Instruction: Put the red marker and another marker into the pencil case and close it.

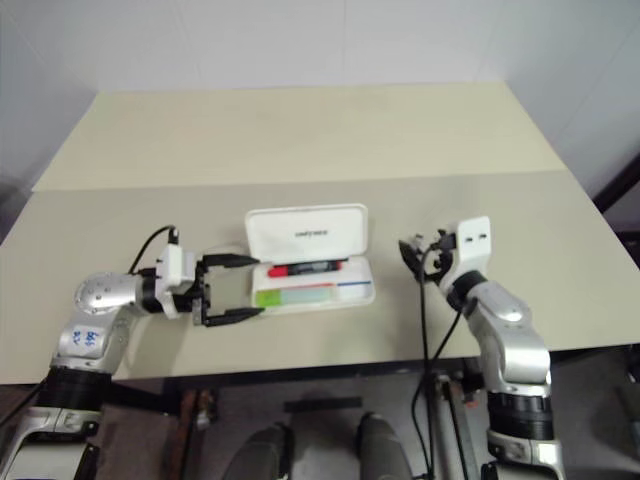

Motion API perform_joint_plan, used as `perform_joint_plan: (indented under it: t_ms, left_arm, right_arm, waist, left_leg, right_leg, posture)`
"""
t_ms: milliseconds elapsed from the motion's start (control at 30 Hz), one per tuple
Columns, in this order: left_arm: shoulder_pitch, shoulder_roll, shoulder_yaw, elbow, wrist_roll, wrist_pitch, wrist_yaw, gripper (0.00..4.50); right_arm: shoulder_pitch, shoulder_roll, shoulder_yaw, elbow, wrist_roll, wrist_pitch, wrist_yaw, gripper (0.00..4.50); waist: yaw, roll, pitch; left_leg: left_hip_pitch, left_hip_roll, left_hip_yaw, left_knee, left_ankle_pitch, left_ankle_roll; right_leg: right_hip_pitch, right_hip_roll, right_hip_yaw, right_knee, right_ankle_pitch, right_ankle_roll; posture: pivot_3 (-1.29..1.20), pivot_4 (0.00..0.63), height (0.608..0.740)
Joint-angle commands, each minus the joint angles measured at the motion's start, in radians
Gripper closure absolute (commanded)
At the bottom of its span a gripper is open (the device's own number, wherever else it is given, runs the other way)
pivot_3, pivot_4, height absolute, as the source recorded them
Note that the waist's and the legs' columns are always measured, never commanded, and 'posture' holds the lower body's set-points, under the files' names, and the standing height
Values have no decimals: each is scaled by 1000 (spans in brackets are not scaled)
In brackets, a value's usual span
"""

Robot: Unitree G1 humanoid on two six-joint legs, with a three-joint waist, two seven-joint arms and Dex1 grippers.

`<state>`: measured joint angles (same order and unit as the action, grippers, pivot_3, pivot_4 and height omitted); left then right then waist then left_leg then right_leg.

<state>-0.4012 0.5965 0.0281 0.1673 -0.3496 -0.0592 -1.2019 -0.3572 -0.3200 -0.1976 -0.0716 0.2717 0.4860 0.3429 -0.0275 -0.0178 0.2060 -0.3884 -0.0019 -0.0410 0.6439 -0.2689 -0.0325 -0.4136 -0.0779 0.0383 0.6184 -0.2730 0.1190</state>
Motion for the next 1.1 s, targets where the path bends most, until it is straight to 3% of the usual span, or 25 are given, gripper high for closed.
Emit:
perform_joint_plan:
  t_ms: [33, 433, 533, 800, 867, 1033, 1100]
  left_arm:
    - [4, -3, 7, -38, -9, -10, 13, 0]
    - [21, -5, 14, -63, -15, -2, 42, 0]
    - [18, -7, 14, -60, -14, -4, 47, 0]
    - [11, -10, 11, -53, -10, -12, 55, 0]
    - [10, -11, 11, -49, -9, -14, 57, 0]
    - [5, -14, 9, -43, -8, -18, 59, 0]
    - [1, -16, 7, -39, -7, -20, 59, 0]
  right_arm:
    - [-32, 19, -14, 33, -14, -23, -58, 22]
    - [-62, 77, 43, 210, -59, -67, -94, 22]
    - [-73, 92, 42, 286, -81, -114, -117, 666]
    - [-98, 114, 51, 358, -103, -163, -140, 3605]
    - [-105, 108, 50, 357, -105, -159, -137, 4152]
    - [-114, 68, 53, 346, -94, -161, -74, 4152]
    - [-111, 14, 83, 308, -66, -214, 84, 4152]
  waist:
    - [0, 0, 0]
    - [-3, 0, 0]
    - [-8, -2, -1]
    - [-22, -6, -4]
    - [-25, -6, -4]
    - [-26, -6, -4]
    - [-25, -5, -3]
  left_leg:
    - [0, 0, 0, 0, 0, 0]
    - [0, 0, 0, 1, 0, 0]
    - [2, 0, 0, 1, 0, 0]
    - [4, 1, 0, 2, 1, 1]
    - [4, 1, 0, 1, 1, 1]
    - [4, 1, 0, 1, 1, 1]
    - [4, 1, 0, 1, 1, 1]
  right_leg:
    - [0, 0, 0, 0, 0, 0]
    - [0, 0, 0, 1, 0, 0]
    - [2, 1, 0, 1, 0, 0]
    - [4, 1, 1, 1, 2, -1]
    - [4, 1, 1, 1, 2, -1]
    - [4, 1, 1, 1, 2, -1]
    - [4, 1, 1, 0, 2, -1]
  posture:
    - [0, 150, 740]
    - [0, 150, 740]
    - [0, 150, 740]
    - [0, 150, 740]
    - [0, 150, 740]
    - [0, 150, 740]
    - [0, 150, 740]
